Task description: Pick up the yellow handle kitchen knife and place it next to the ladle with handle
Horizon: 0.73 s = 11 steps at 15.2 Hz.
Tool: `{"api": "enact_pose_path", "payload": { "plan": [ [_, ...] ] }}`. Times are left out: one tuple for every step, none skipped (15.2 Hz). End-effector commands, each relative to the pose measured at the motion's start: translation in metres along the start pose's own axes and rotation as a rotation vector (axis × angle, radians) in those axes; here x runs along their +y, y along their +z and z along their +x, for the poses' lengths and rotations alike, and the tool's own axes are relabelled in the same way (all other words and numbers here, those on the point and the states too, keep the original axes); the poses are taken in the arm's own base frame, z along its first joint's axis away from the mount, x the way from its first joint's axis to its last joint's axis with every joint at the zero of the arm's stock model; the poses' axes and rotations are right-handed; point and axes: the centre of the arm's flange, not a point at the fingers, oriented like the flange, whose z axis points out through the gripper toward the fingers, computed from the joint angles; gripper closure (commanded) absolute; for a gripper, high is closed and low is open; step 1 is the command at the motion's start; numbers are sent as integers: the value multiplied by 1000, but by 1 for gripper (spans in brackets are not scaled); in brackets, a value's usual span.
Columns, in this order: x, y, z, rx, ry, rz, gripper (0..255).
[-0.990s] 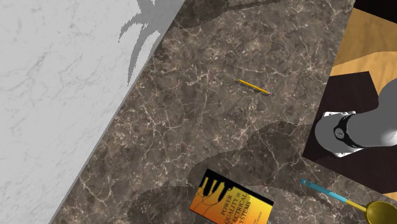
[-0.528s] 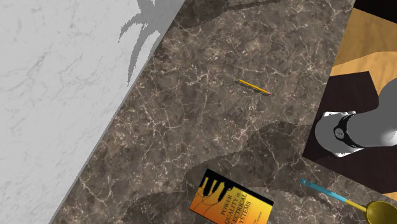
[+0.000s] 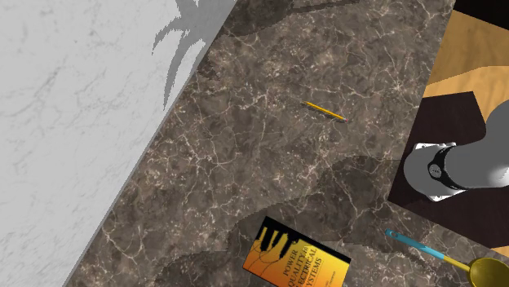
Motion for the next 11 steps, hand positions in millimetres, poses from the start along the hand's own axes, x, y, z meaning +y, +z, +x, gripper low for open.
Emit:
{"api": "enact_pose_path", "payload": {
  "plan": [
    [0,0,0,0,0,0,255],
    [0,0,0,0,0,0,255],
    [0,0,0,0,0,0,255],
    [0,0,0,0,0,0,0],
    [0,0,0,0,0,0,0],
    [0,0,0,0,0,0,0],
    [0,0,0,0,0,0,0],
    [0,0,0,0,0,0,0],
    [0,0,0,0,0,0,0],
    [0,-13,0,0,0,0,0],
    [0,-26,0,0,0,0,0]
  ]
}}
